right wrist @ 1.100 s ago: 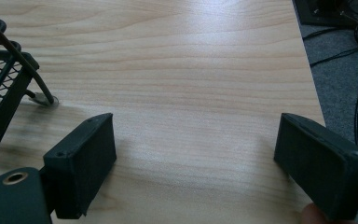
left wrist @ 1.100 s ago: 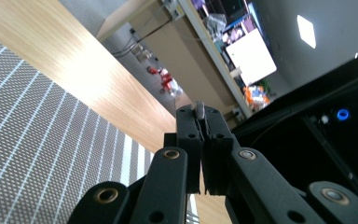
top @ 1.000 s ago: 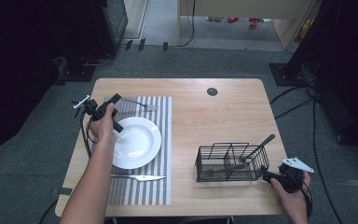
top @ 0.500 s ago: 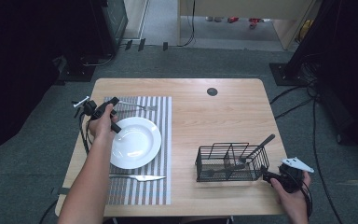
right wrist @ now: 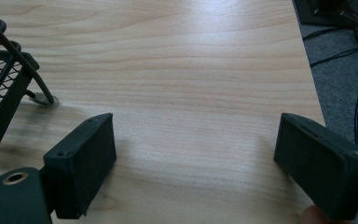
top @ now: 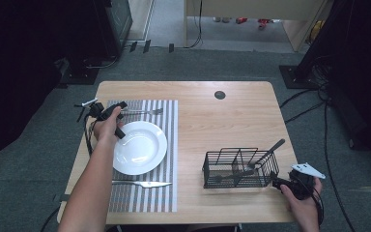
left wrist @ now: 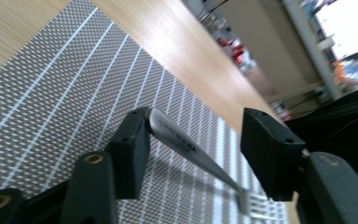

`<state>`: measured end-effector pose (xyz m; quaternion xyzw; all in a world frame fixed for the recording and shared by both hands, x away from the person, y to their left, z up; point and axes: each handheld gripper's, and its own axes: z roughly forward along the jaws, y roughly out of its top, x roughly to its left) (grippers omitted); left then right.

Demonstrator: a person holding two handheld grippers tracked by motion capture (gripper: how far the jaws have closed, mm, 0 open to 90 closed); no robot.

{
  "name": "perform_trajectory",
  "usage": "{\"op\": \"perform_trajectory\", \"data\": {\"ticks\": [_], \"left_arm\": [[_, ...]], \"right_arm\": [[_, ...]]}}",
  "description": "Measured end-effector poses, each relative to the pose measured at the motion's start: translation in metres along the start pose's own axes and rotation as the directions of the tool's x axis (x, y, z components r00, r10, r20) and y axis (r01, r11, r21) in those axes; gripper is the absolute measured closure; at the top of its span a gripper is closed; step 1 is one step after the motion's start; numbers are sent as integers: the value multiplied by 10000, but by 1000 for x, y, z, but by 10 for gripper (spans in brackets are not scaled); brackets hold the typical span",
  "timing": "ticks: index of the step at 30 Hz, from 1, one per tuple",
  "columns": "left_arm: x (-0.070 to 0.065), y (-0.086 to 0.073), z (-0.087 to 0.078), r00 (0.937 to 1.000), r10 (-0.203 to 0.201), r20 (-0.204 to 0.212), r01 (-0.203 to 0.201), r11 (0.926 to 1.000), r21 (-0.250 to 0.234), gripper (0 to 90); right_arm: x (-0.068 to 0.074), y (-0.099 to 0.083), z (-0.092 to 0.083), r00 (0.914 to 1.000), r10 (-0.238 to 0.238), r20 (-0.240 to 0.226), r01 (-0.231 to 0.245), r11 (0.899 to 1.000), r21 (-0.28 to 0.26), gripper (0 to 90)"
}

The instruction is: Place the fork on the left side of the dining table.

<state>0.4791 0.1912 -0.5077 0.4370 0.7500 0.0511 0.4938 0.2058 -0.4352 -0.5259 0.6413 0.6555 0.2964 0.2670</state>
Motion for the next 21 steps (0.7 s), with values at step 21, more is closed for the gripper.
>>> {"op": "perform_trajectory", "data": {"ticks": [21], "left_arm": [[-26, -5, 15, 9246, 3256, -1979, -2976, 9414, 1585, 227]], "right_arm": [[0, 0, 0, 10000, -2, 0, 2, 10000, 0, 123]]}}
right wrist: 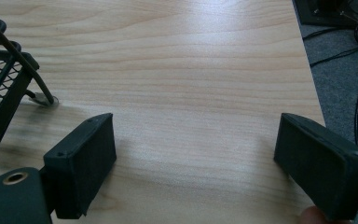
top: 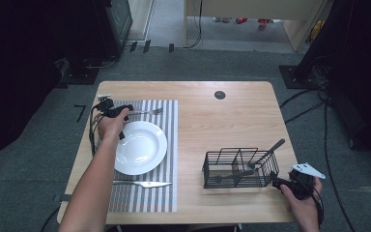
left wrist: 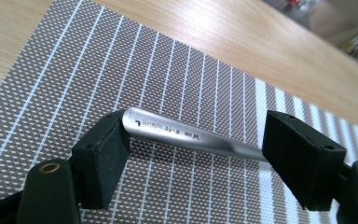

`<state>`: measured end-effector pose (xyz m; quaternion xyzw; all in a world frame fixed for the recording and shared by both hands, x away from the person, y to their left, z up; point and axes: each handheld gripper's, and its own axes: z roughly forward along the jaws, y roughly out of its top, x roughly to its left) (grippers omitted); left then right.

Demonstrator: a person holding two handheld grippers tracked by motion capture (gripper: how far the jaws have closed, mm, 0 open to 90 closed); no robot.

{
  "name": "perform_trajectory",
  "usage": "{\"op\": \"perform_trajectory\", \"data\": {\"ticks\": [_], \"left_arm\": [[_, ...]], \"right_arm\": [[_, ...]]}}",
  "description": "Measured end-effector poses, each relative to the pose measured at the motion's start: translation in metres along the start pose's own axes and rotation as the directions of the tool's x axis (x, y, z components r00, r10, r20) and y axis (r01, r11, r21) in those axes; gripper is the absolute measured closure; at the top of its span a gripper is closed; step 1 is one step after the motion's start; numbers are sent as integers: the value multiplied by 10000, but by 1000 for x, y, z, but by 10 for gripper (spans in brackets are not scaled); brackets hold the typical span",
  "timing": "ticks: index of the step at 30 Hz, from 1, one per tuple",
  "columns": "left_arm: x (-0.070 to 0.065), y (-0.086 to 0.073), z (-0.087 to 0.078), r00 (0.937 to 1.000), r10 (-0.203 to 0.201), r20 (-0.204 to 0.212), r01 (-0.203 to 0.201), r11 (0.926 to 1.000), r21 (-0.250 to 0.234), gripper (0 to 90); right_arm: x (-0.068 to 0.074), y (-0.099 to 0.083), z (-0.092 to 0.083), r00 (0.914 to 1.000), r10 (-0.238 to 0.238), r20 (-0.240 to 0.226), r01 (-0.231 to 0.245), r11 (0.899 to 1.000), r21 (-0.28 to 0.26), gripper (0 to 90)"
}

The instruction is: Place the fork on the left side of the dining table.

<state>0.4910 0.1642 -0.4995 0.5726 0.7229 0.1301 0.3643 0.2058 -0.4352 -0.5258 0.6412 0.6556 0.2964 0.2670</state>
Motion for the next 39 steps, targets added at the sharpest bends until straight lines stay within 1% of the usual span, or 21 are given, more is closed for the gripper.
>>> {"op": "perform_trajectory", "data": {"ticks": [3, 5, 9, 10, 11, 12, 14, 16, 17, 18, 20, 22, 25, 26, 28, 32, 33, 34, 35, 36, 39], "left_arm": [[-6, 0, 2, 9967, 700, -414, -690, 9973, 254, 202], [-8, 0, 2, 9929, 991, -653, -967, 9946, 387, 198], [-14, 1, 5, 9794, 1608, -1225, -1528, 9857, 716, 188], [-15, 1, 5, 9750, 1748, -1372, -1651, 9831, 792, 185], [-18, 1, 6, 9649, 2039, -1654, -1908, 9774, 914, 183], [-20, 1, 7, 9557, 2301, -1836, -2143, 9714, 1020, 182], [-24, 1, 9, 9414, 2725, -1990, -2527, 9601, 1195, 177], [-27, 0, 11, 9318, 2960, -2099, -2754, 9535, 1223, 171], [-28, 0, 11, 9296, 3010, -2128, -2806, 9522, 1212, 171], [-29, 0, 11, 9298, 3008, -2121, -2809, 9523, 1191, 171], [-28, 0, 11, 9334, 2938, -2061, -2728, 9540, 1241, 171], [-27, 0, 11, 9347, 2893, -2065, -2669, 9550, 1296, 170], [-26, 1, 9, 9338, 2930, -2053, -2725, 9543, 1225, 170], [-26, 1, 8, 9347, 2910, -2039, -2709, 9549, 1213, 170], [-25, 2, 6, 9406, 2788, -1936, -2608, 9587, 1135, 170], [-24, 3, -2, 9482, 2646, -1758, -2536, 9638, 828, 170], [-24, 3, -5, 9512, 2600, -1663, -2511, 9652, 731, 170], [-23, 3, -7, 9565, 2480, -1534, -2420, 9686, 568, 170], [-22, 3, -10, 9599, 2391, -1461, -2354, 9710, 425, 170], [-22, 2, -12, 9600, 2375, -1481, -2361, 9713, 273, 170], [-18, 1, -20, 9669, 2247, -1209, -2261, 9741, 19, 170]], "right_arm": [[0, 0, 0, 10000, 2, -2, -2, 10000, 0, 124], [0, 0, 0, 10000, 3, -1, -3, 10000, 0, 124], [0, 0, 0, 10000, -1, -1, 1, 10000, 1, 124], [0, 0, 0, 10000, 2, -1, -2, 10000, -1, 124], [0, 0, 0, 10000, 3, -1, -3, 10000, 2, 124], [0, 0, 0, 10000, 4, -2, -4, 10000, 1, 124], [0, 0, 0, 10000, 1, 0, -1, 10000, 2, 124], [0, 0, 0, 10000, 3, -3, -3, 10000, 1, 124], [0, 0, 0, 10000, 4, -4, -4, 10000, -1, 124], [0, 0, 0, 10000, 2, -1, -2, 10000, -2, 124], [0, 0, 0, 10000, 3, -3, -3, 10000, -1, 124], [0, 0, 0, 10000, 3, -2, -3, 10000, 0, 124], [0, 0, 0, 10000, 8, -3, -8, 10000, 0, 124], [0, 0, 0, 10000, 5, -3, -5, 10000, 2, 124], [0, 0, 0, 10000, 2, 1, -2, 10000, 1, 124], [0, 0, 0, 10000, 0, 0, 0, 10000, 2, 123], [0, 0, 0, 10000, -1, 2, 1, 10000, 4, 123], [0, 0, 0, 10000, 0, -1, 0, 10000, 3, 123], [0, 0, 0, 10000, -2, 1, 2, 10000, 4, 123], [0, 0, 0, 10000, 11, 2, -11, 10000, 8, 123], [0, 0, 0, 10000, -2, 2, 2, 10000, 4, 123]]}}
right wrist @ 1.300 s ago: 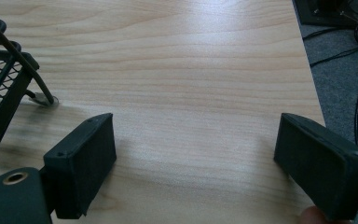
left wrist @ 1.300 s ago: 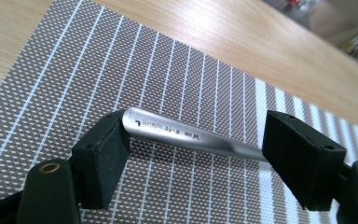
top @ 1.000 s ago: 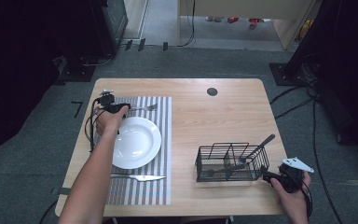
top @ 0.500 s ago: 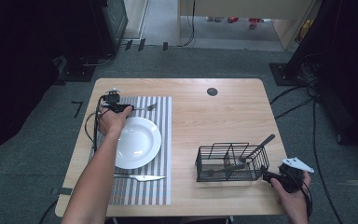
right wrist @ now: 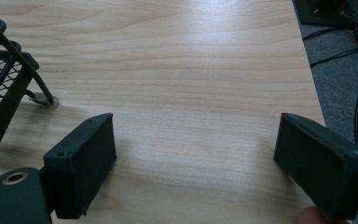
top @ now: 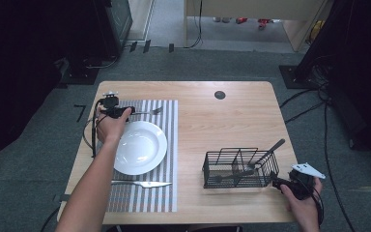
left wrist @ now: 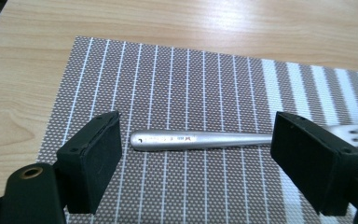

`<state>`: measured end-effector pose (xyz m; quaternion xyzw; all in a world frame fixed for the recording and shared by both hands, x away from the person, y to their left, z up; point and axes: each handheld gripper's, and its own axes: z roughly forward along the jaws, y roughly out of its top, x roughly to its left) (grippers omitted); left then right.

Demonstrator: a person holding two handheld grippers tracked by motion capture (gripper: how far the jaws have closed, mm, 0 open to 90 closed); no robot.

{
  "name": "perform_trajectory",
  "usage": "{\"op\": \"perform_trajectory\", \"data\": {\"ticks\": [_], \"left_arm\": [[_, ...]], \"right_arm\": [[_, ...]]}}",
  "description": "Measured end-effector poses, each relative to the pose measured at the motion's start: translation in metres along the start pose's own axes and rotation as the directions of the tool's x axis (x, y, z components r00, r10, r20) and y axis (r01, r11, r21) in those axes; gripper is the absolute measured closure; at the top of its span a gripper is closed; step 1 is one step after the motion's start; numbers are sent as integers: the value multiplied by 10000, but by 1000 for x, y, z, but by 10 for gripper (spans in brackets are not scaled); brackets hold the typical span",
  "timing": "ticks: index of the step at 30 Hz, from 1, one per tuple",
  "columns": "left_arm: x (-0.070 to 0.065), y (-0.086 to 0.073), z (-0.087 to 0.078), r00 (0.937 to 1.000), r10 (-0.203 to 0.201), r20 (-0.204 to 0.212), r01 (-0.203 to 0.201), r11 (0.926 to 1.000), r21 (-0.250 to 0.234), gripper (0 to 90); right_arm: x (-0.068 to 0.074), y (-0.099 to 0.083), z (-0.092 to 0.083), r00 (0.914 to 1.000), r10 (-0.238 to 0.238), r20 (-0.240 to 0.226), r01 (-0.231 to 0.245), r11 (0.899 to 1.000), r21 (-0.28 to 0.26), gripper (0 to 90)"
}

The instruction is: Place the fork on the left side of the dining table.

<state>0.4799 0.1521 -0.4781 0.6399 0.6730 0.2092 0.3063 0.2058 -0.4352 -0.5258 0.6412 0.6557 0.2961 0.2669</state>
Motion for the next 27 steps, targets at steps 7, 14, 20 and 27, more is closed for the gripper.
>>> {"op": "perform_trajectory", "data": {"ticks": [7, 14, 20, 27], "left_arm": [[16, -4, -23, 9938, -540, 969, 611, 9956, -716, 170], [33, -8, -47, 9828, -779, 1673, 1043, 9824, -1553, 170], [38, -14, -69, 9811, -319, 1911, 728, 9748, -2111, 181], [38, -25, -97, 9759, 283, 2164, 371, 9557, -2921, 212]], "right_arm": [[0, 0, 0, 10000, -4, 4, 4, 10000, -2, 124], [0, 0, 0, 10000, -2, 3, 2, 10000, -1, 123], [0, 0, 0, 10000, 1, 2, -1, 10000, 1, 124], [0, 0, 0, 10000, -4, 3, 4, 10000, -1, 124]]}}
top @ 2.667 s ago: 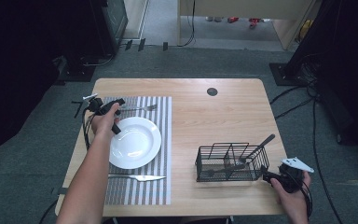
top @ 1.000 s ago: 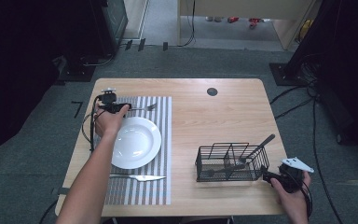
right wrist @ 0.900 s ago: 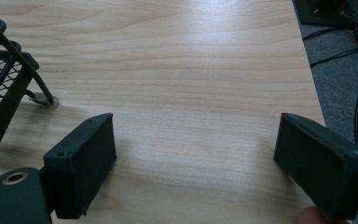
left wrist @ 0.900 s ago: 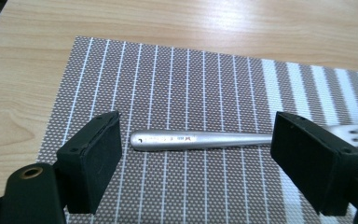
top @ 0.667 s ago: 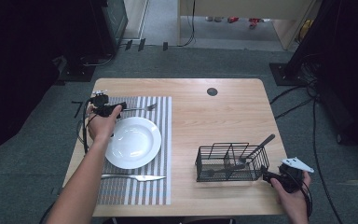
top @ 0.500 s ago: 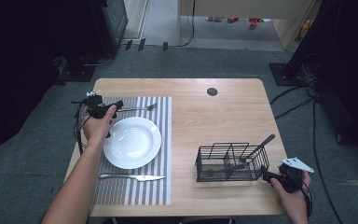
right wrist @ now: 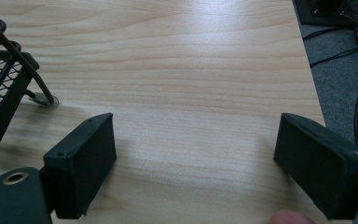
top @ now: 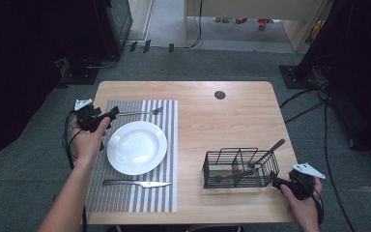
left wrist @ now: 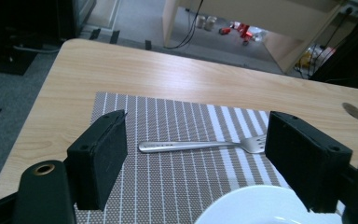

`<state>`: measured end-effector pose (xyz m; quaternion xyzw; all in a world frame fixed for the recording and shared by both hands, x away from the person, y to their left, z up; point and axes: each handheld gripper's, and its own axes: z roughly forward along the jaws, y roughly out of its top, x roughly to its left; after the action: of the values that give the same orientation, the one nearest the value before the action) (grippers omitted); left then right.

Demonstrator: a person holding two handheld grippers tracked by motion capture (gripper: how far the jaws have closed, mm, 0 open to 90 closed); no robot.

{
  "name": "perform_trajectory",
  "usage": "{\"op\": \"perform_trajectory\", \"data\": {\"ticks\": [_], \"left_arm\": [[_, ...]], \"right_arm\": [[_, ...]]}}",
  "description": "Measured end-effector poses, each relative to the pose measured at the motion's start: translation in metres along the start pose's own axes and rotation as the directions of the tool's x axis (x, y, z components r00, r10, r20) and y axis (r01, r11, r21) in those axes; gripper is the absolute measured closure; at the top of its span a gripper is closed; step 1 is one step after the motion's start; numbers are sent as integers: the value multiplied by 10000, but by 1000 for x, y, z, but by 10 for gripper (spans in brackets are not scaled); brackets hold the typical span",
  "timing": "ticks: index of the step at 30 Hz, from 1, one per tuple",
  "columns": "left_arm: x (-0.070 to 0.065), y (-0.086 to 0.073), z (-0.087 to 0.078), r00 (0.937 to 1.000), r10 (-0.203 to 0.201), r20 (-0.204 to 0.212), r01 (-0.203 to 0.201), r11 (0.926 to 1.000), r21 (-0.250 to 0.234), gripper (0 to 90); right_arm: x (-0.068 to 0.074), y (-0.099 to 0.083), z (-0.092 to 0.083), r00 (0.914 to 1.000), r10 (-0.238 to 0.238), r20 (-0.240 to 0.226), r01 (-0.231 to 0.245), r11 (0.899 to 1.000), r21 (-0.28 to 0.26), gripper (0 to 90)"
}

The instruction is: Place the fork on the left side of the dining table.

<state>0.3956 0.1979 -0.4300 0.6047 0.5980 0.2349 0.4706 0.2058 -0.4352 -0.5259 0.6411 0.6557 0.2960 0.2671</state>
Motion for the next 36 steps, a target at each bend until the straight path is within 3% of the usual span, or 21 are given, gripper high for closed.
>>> {"op": "perform_trajectory", "data": {"ticks": [5, 11, 16, 23, 36], "left_arm": [[-3, -4, -18, 9995, 214, 243, -210, 9996, -167, 188], [-4, -10, -40, 9985, 131, 535, -102, 9984, -549, 180], [-4, -16, -59, 9973, 490, 546, -451, 9965, -699, 173], [-3, -29, -82, 9955, 603, 730, -548, 9957, -753, 173], [14, -69, -125, 9957, 840, 392, -817, 9950, -570, 170]], "right_arm": [[0, 0, 0, 10000, 2, 1, -2, 10000, 0, 123], [0, 0, 0, 10000, 1, 1, -1, 10000, 1, 124], [0, 0, 0, 10000, 0, 3, 0, 10000, 0, 124], [0, 0, 0, 10000, 1, 5, -1, 10000, 0, 123], [0, 0, 0, 10000, 3, 9, -3, 10000, 13, 123]]}}
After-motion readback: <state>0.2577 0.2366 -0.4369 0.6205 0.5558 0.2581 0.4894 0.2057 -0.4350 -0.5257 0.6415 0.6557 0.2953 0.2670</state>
